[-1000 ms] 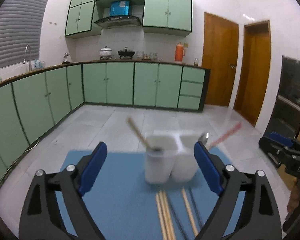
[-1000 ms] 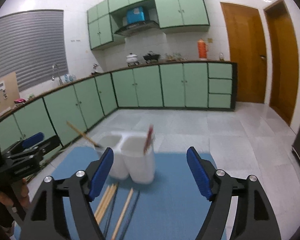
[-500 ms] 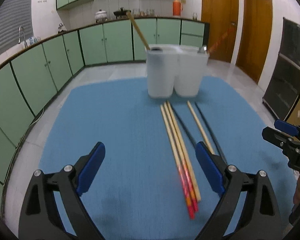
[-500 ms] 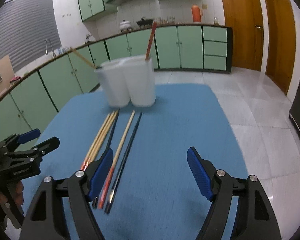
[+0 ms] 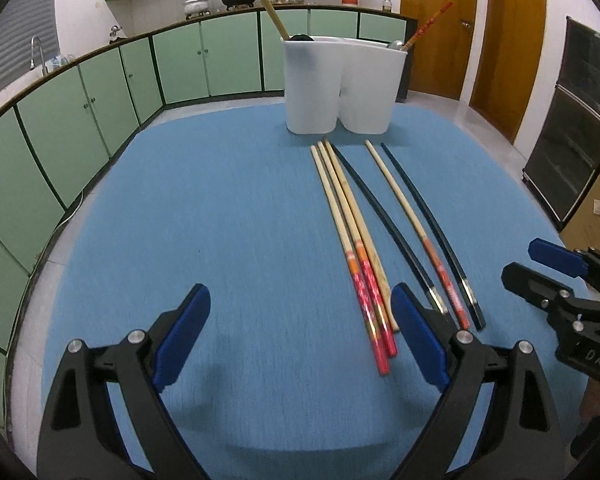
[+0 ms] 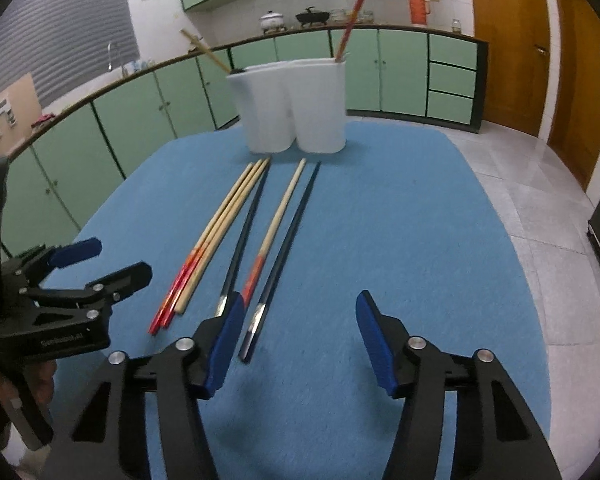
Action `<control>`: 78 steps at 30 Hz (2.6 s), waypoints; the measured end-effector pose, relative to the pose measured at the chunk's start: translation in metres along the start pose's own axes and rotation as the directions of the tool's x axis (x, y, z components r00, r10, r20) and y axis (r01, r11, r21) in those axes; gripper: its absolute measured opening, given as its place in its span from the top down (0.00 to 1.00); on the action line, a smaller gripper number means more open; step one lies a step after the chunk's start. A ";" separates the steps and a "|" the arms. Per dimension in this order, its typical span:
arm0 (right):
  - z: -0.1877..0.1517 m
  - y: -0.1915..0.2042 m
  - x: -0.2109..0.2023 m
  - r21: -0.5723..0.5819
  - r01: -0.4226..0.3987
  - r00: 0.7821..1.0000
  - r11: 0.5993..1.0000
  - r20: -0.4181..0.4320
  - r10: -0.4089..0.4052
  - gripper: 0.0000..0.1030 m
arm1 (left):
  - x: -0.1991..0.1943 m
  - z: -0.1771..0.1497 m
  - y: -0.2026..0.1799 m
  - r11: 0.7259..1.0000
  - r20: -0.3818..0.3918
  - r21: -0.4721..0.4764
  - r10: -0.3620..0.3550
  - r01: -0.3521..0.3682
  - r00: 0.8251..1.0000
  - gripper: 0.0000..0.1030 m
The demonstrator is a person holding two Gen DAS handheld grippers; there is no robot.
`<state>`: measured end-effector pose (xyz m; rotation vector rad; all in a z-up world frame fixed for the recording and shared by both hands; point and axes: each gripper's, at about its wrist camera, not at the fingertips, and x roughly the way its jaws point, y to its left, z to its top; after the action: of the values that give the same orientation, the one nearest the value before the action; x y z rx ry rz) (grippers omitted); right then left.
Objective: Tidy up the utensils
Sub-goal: 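Open both grippers and move them back over the remaining chopsticks, then close the left gripper on a red-patterned chopstick while the right closes on a black chopstick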
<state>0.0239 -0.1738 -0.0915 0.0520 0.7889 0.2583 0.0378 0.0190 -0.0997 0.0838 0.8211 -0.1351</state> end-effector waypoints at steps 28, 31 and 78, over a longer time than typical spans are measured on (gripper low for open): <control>-0.019 0.017 0.016 -0.040 -0.014 0.997 0.999 -0.080 0.011 0.52 | 0.017 -0.012 -0.002 1.000 -0.120 0.007 0.014 -0.013 0.993 0.14; -0.018 0.018 0.018 -0.045 -0.015 0.997 0.999 -0.083 0.012 0.52 | 0.017 -0.011 0.001 1.000 -0.118 -0.006 0.018 -0.019 0.993 0.14; -0.021 0.007 0.021 -0.035 0.005 0.998 0.999 -0.067 -0.008 0.88 | 0.015 -0.009 -0.019 0.999 -0.083 -0.007 -0.042 0.042 0.996 0.59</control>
<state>0.0216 -0.1630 -0.1196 0.0081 0.8508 0.2685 0.0384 -0.0001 -0.1178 0.0681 0.9069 -0.1701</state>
